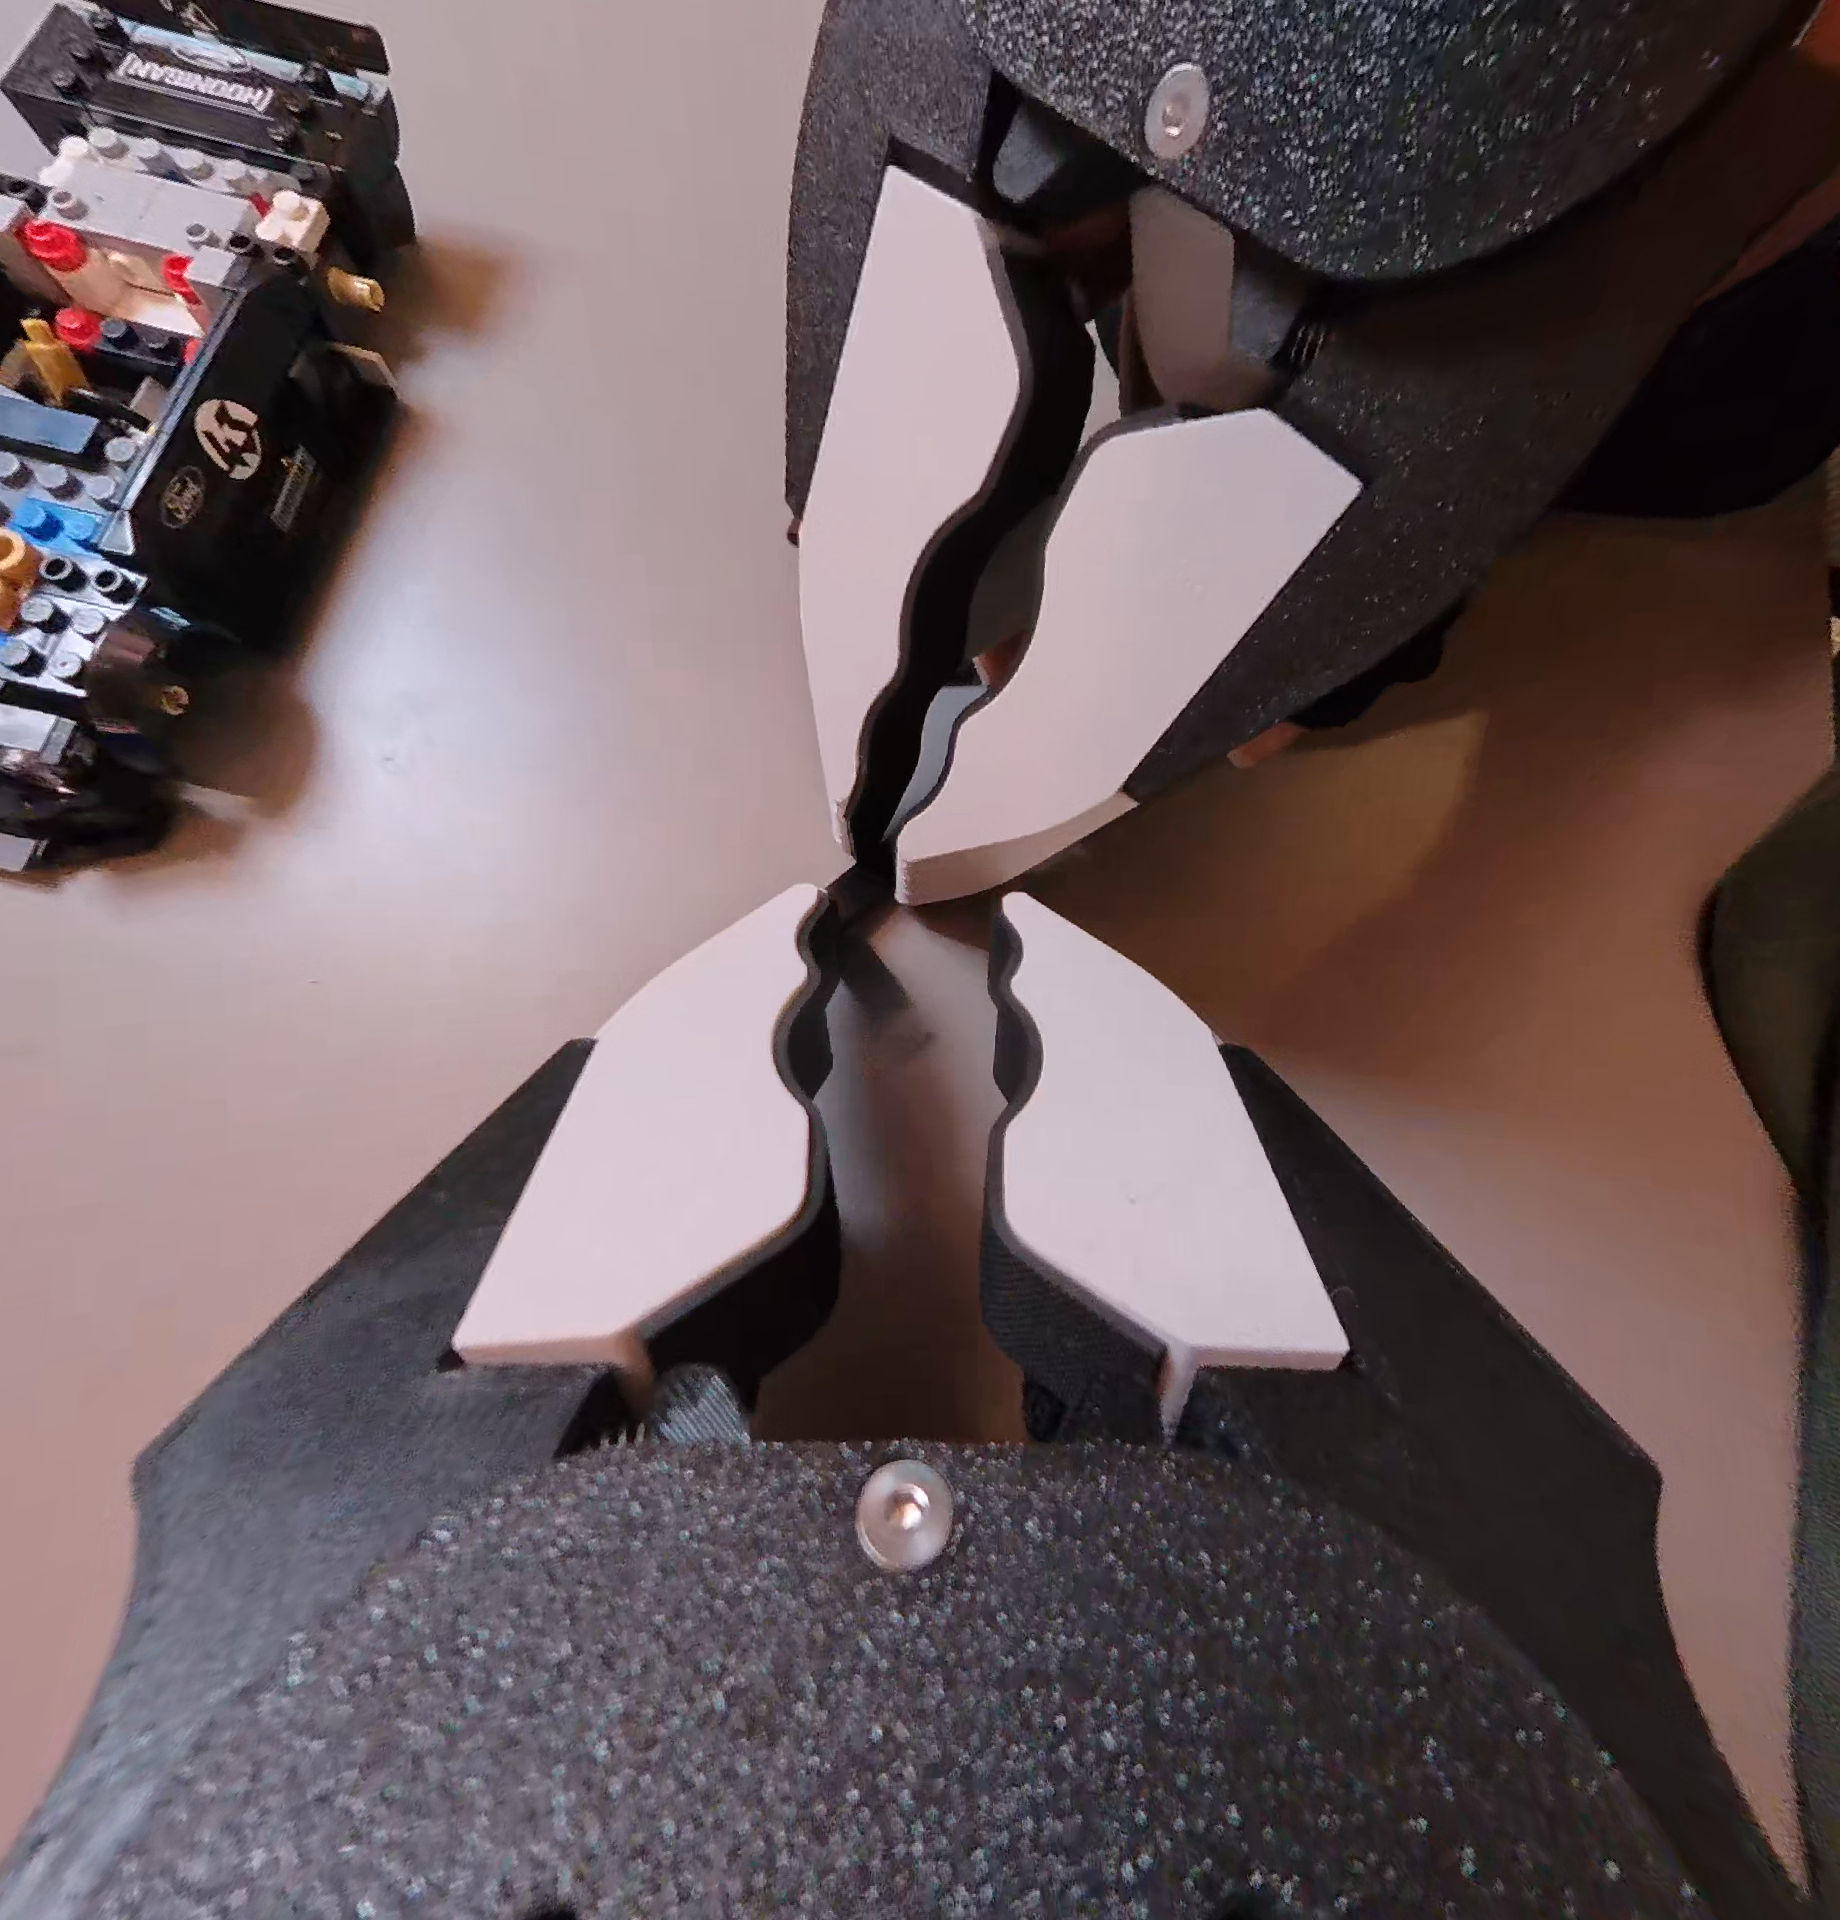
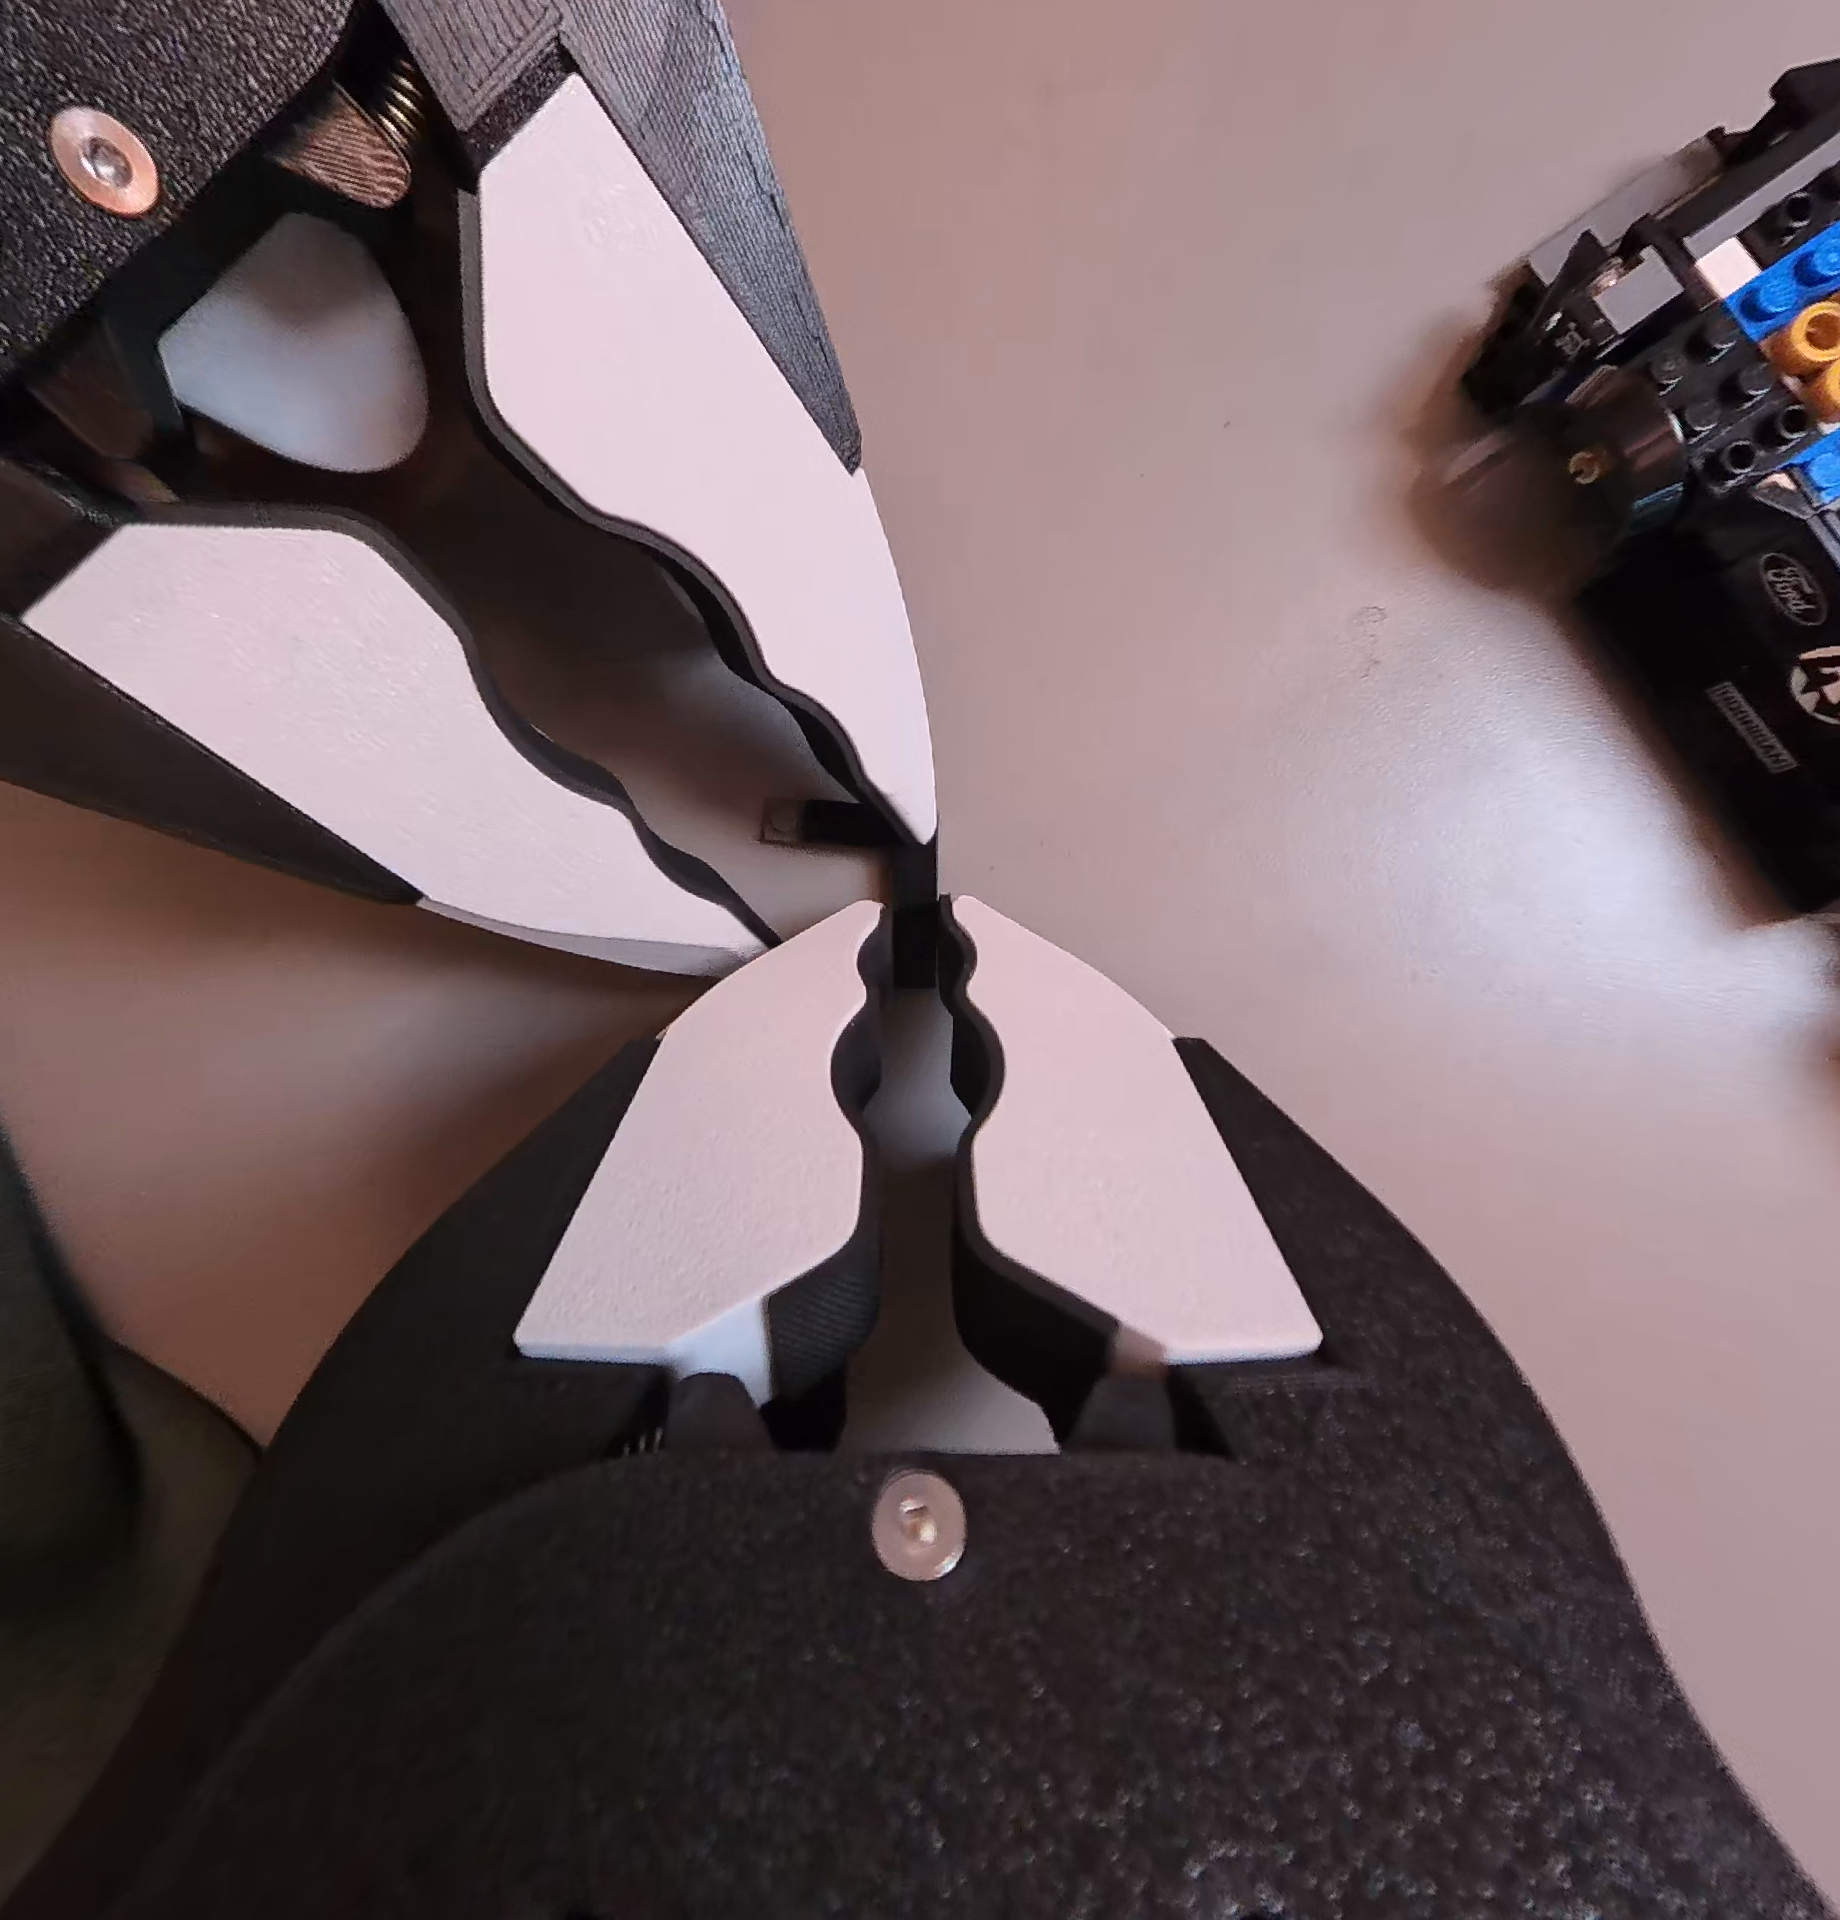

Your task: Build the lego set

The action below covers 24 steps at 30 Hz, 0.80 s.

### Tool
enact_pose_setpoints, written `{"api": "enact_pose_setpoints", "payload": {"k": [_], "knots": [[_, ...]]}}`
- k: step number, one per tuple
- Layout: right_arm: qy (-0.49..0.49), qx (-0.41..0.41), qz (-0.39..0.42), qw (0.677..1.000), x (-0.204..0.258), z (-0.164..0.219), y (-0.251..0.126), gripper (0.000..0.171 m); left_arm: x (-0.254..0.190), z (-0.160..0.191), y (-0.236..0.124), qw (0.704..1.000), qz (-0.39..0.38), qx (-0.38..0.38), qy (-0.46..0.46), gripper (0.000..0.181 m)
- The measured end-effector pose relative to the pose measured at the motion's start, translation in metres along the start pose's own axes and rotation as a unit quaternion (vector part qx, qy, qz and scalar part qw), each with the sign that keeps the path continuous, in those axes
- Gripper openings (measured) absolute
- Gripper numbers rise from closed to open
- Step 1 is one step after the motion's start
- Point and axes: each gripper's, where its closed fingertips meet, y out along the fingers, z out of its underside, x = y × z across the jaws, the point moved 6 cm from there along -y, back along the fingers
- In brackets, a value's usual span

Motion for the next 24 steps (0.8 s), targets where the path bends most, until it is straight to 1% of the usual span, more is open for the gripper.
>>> {"api": "enact_pose_setpoints", "payload": {"k": [5, 11, 14, 20, 22, 24], "knots": [[-0.007, 0.003, -0.001, 1.0, 0.0008, -0.0026, 0.001, 0.008, 0.0016, 0.0017, -0.0011, 1.0, -0.012, 0.003, 0.007, 0.023], [-0.017, 0.01, -0.001, 1.0, 0.0021, -0.0056, 0.0022, 0.008, 0.0043, 0.0049, -0.0029, 1.0, -0.026, 0.001, 0.002, 0.015], [-0.021, 0.011, 0.0, 1.0, 0.0024, -0.0061, 0.0025, 0.008, 0.0036, 0.0063, -0.0025, 0.999, -0.04, 0.011, 0.015, 0.01], [-0.024, 0.009, -0.003, 1.0, 0.0022, -0.0056, 0.0025, 0.008, 0.0045, 0.0063, -0.0028, 0.999, -0.036, 0.01, 0.01, 0.009], [-0.022, 0.005, -0.005, 1.0, 0.0017, -0.0052, 0.0018, 0.008, 0.0033, 0.0056, -0.003, 1.0, -0.025, 0.009, 0.013, 0.016], [-0.025, -0.003, -0.002, 1.0, -0.0003, -0.0042, -0.0023, 0.009, 0.0064, 0.0082, -0.0047, 0.999, -0.025, 0.019, 0.013, 0.039]]}}
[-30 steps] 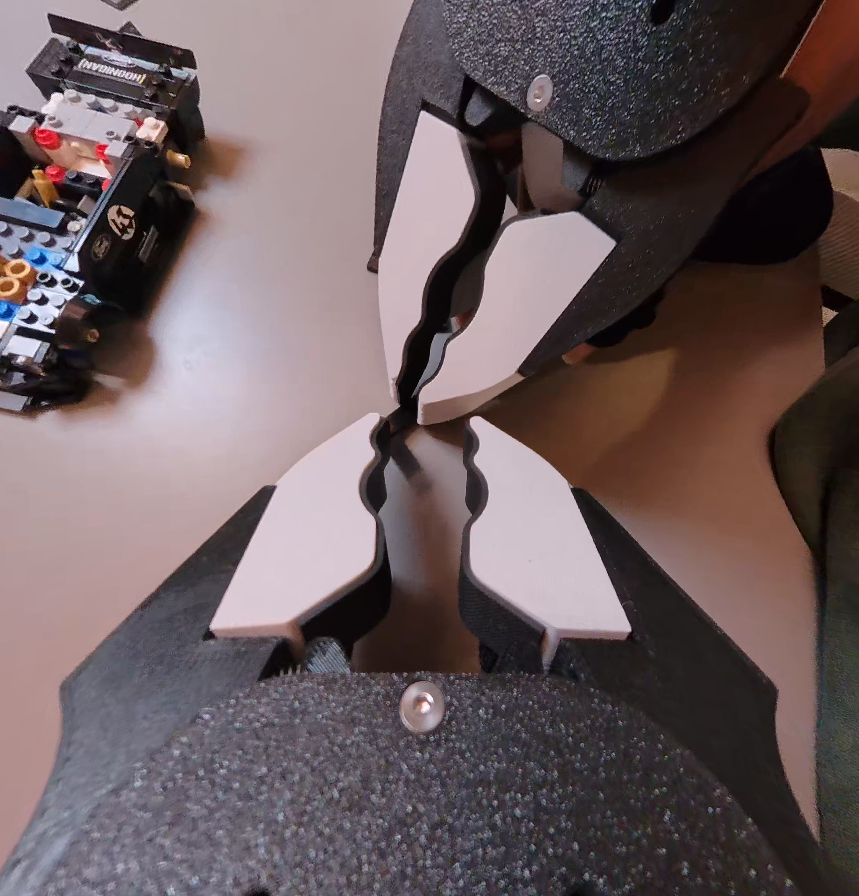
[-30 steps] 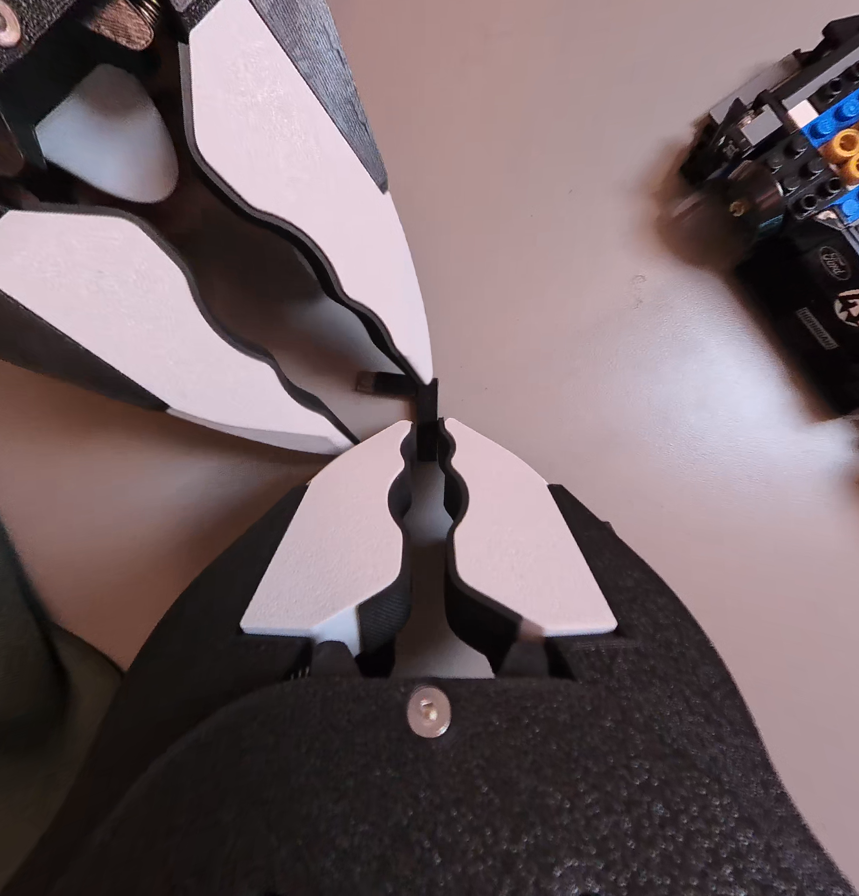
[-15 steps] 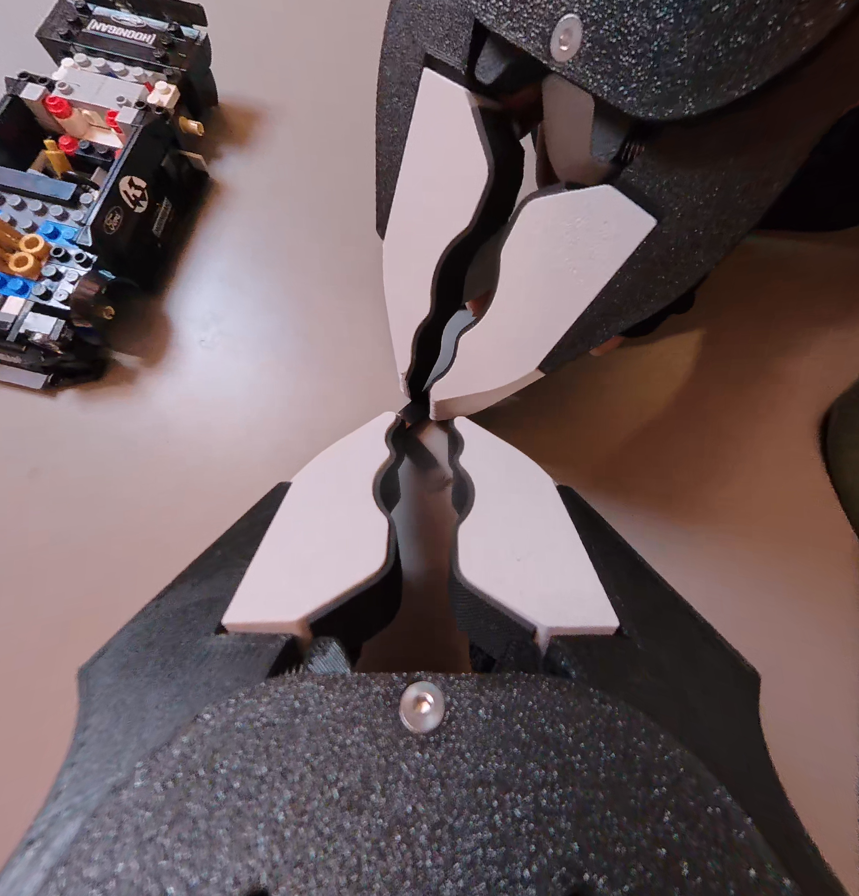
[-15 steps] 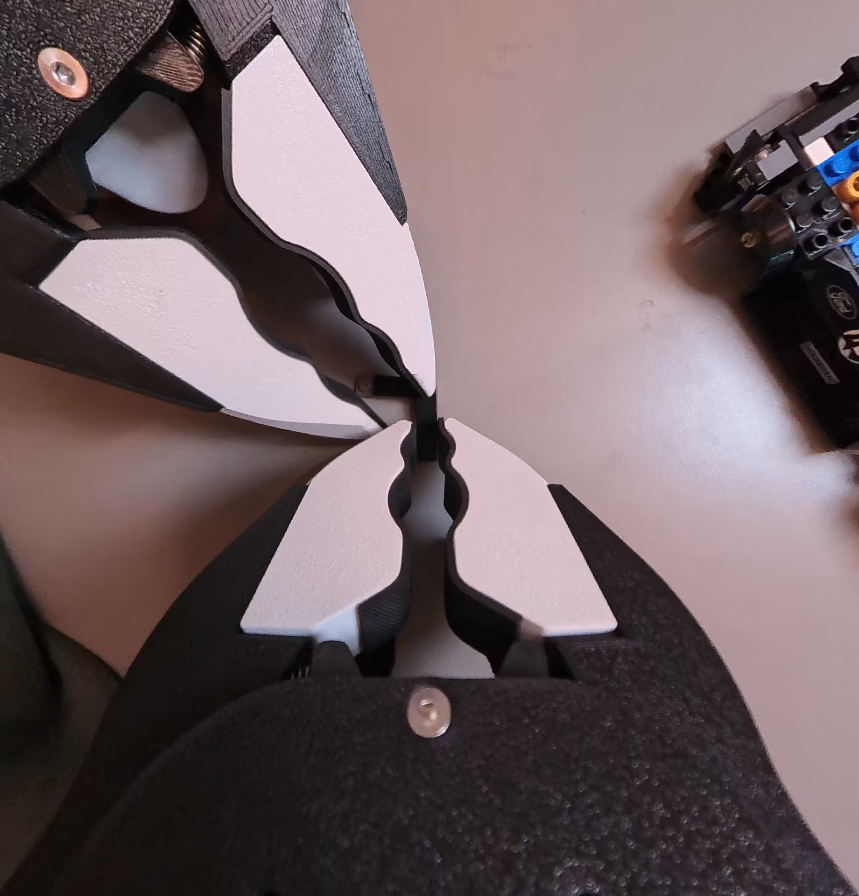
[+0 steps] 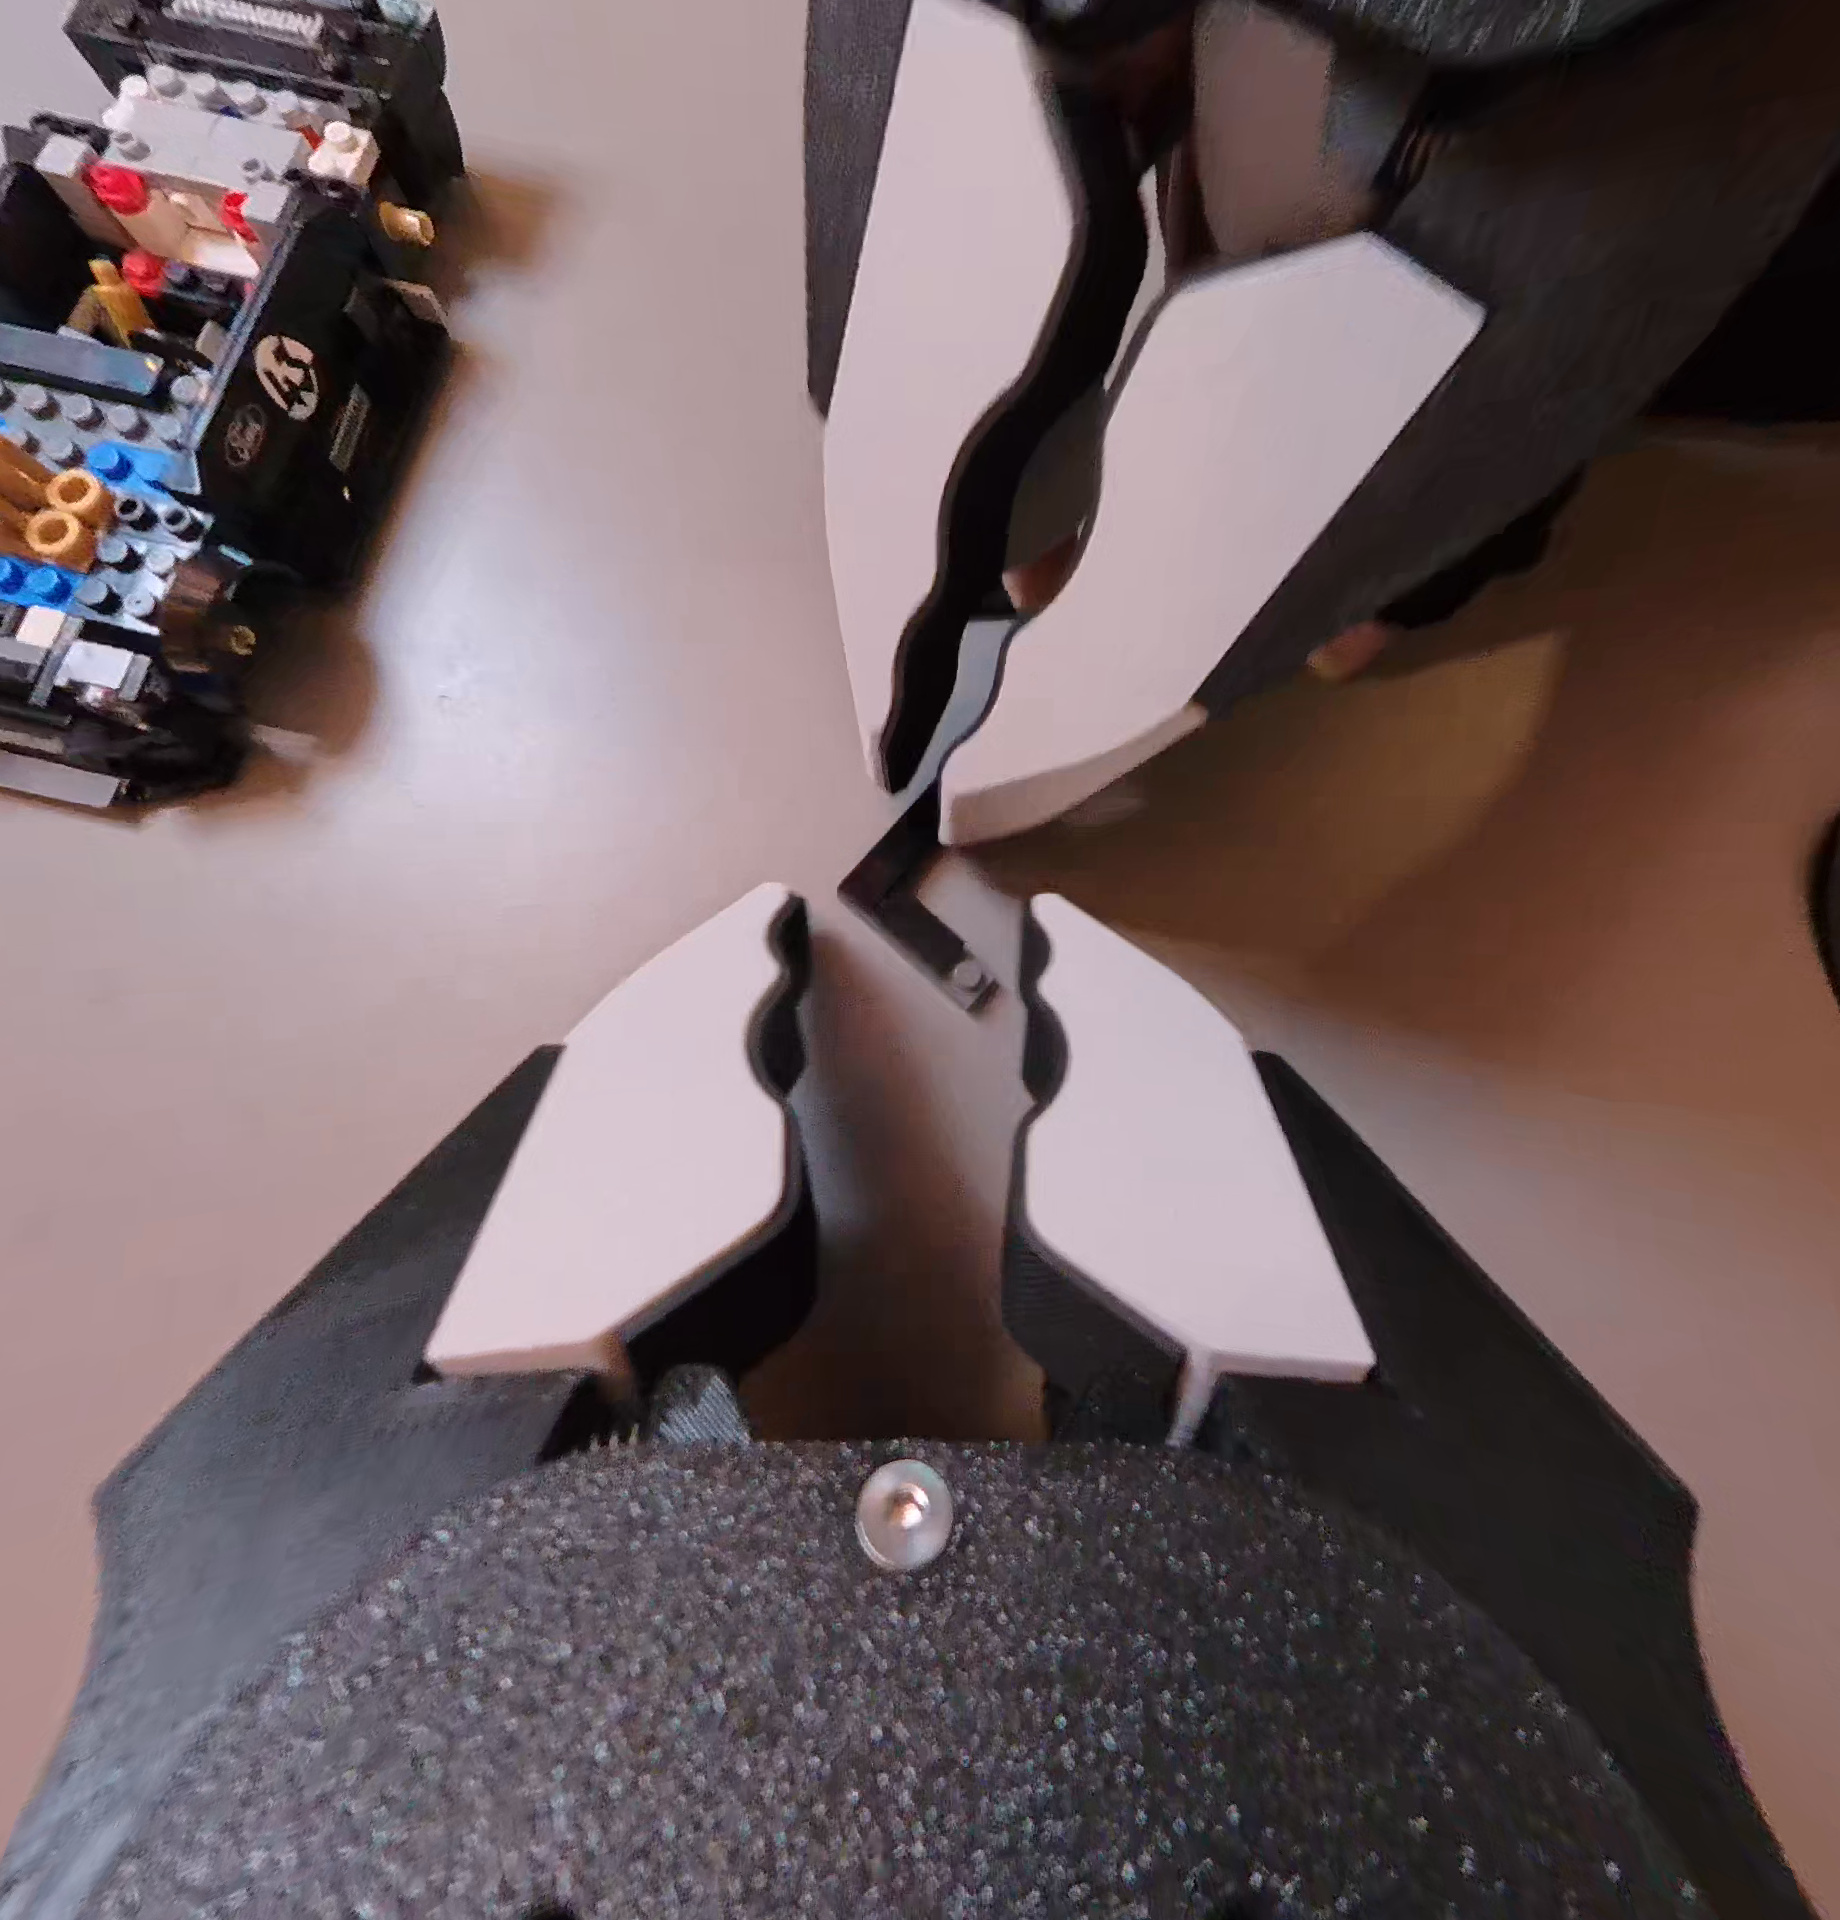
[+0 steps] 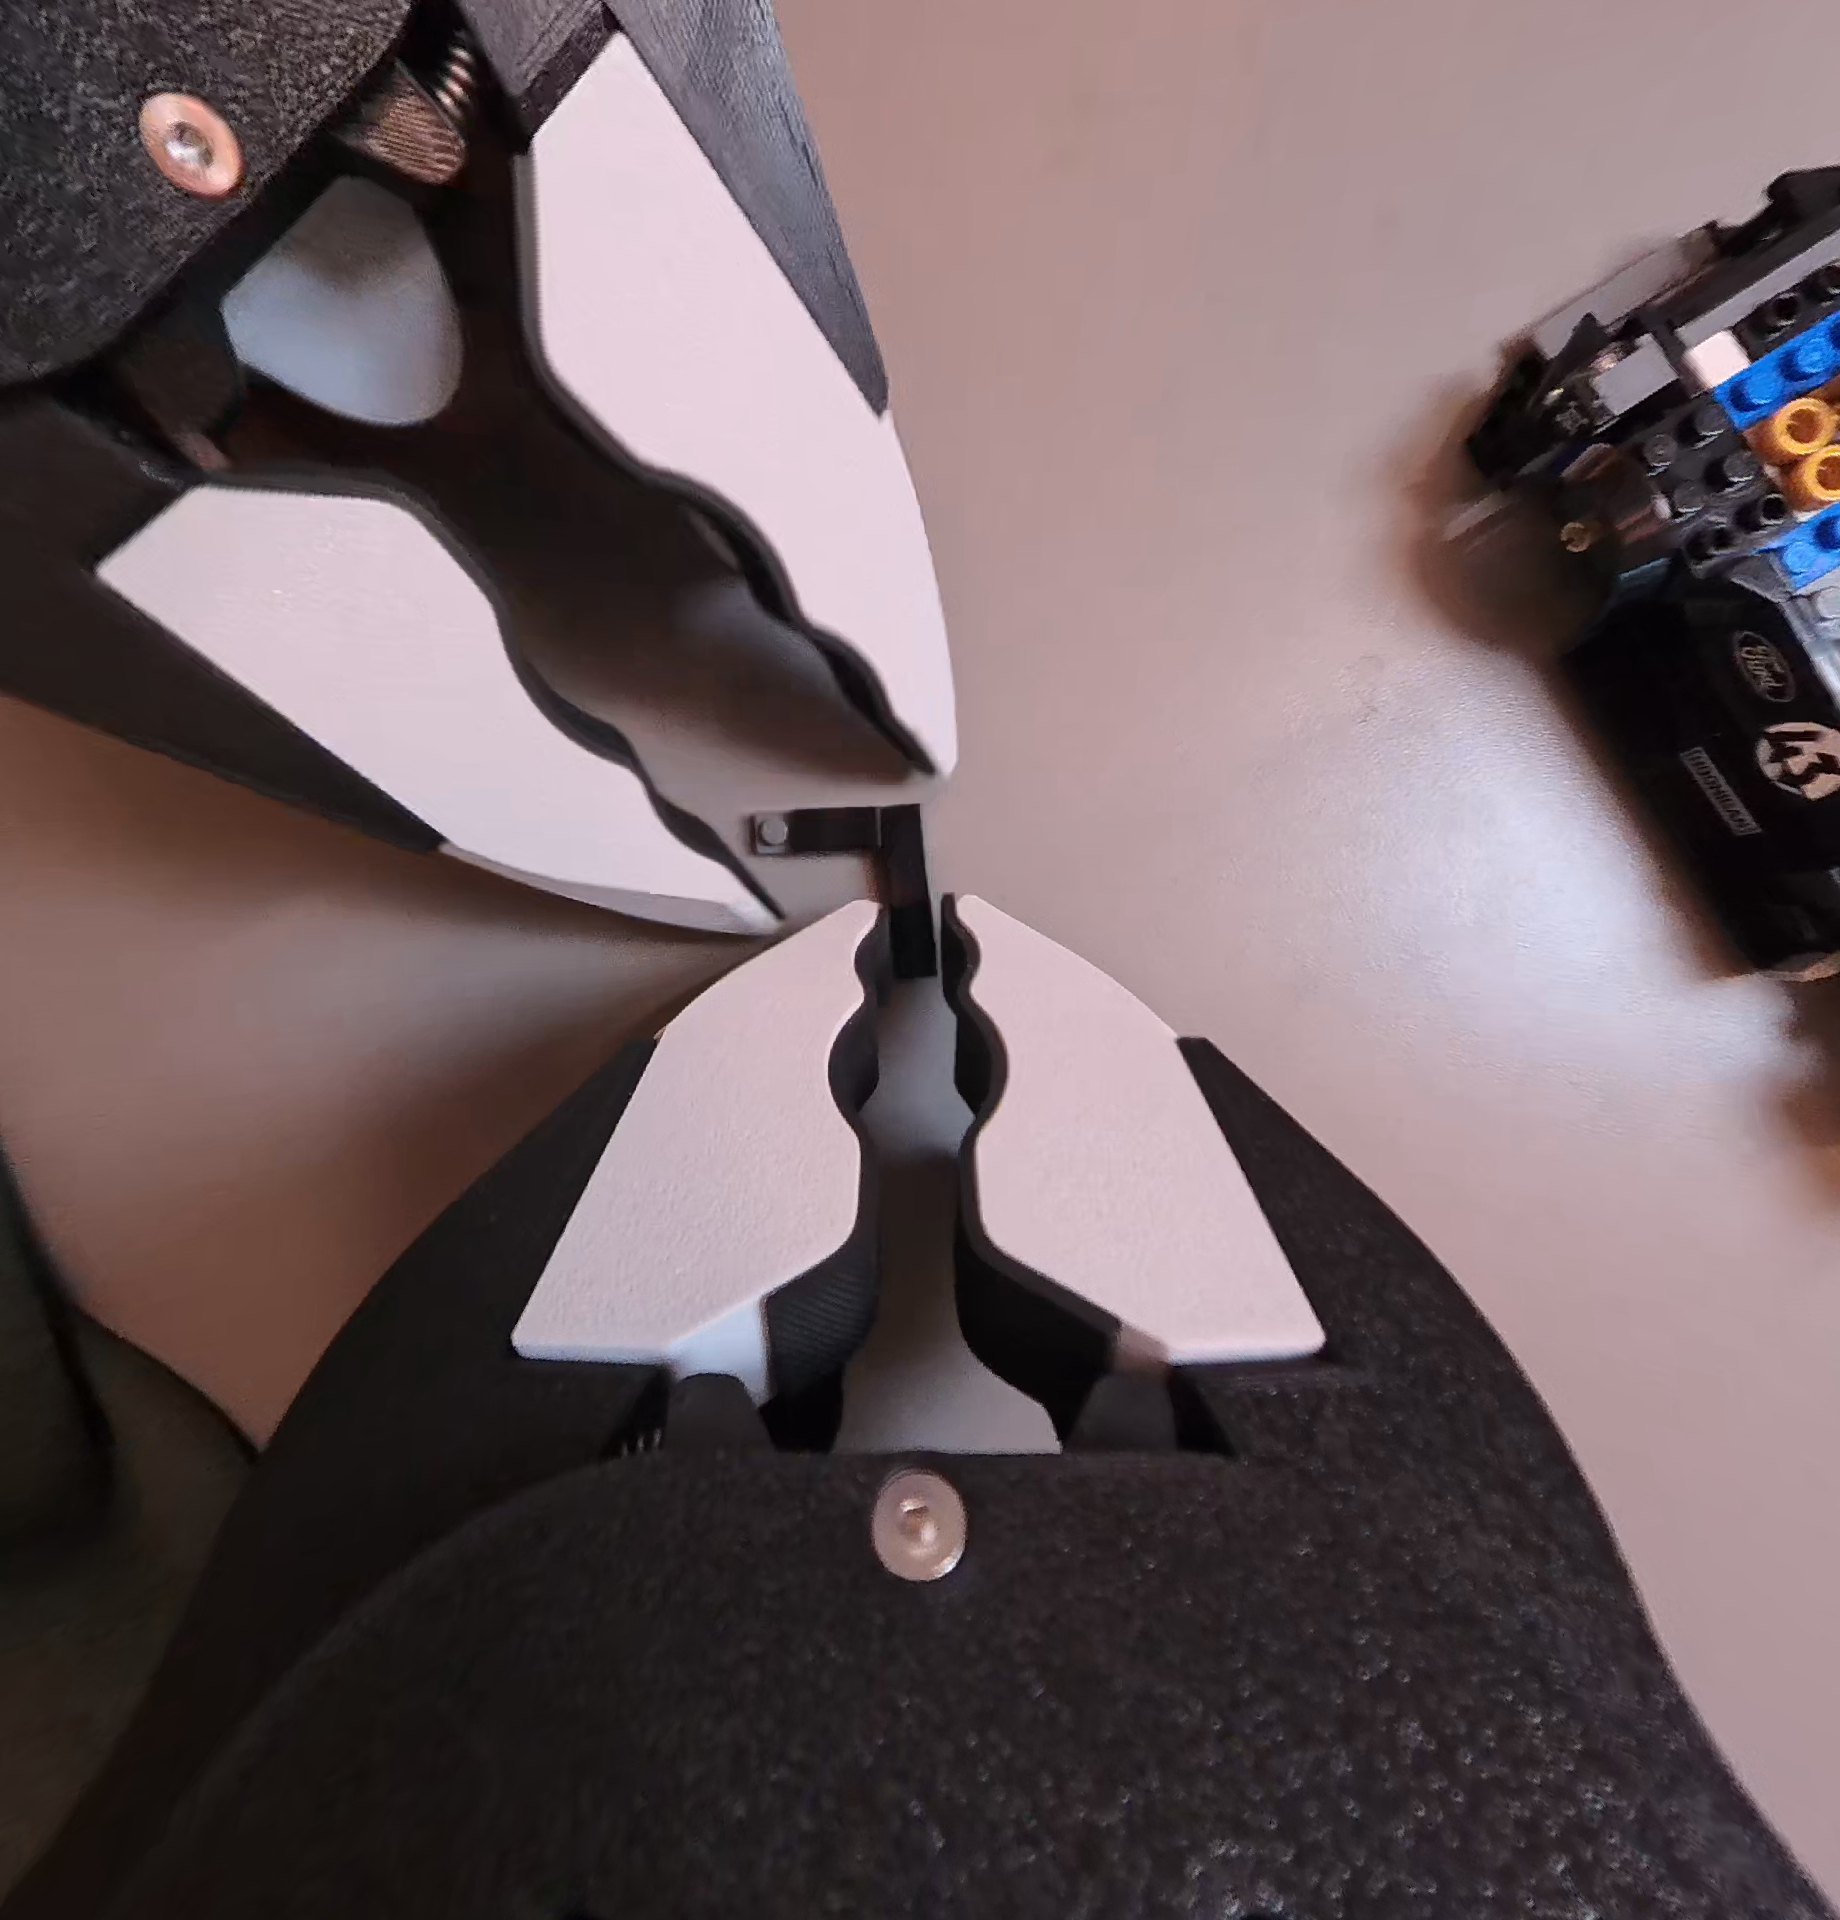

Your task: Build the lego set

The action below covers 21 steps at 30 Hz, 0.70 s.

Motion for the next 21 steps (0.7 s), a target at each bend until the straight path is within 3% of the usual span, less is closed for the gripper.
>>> {"api": "enact_pose_setpoints", "payload": {"k": [1, 4, 7, 14, 21], "knots": [[-0.001, -0.009, 0.001, 1.0, -0.002, 0.0, -0.004, 0.01, 0.0, -0.001, -0.003, 1.0, 0.011, -0.016, -0.011, 0.046], [0.0, -0.041, -0.001, 0.999, -0.007, 0.005, -0.017, 0.018, 0.003, -0.008, -0.024, 0.997, 0.024, -0.068, -0.038, 0.038], [-0.014, -0.048, -0.005, 0.999, -0.008, 0.016, -0.024, 0.027, 0.002, 0.0, -0.025, 0.998, 0.028, -0.042, -0.047, 0.037], [-0.029, -0.037, 0.006, 0.999, -0.011, 0.04, -0.033, 0.027, -0.014, 0.004, -0.006, 0.998, 0.051, 0.014, -0.033, 0.036], [-0.063, -0.041, -0.004, 0.997, 0.001, 0.032, -0.024, 0.026, -0.037, -0.007, -0.002, 0.989, 0.137, -0.005, -0.045, 0.036]]}}
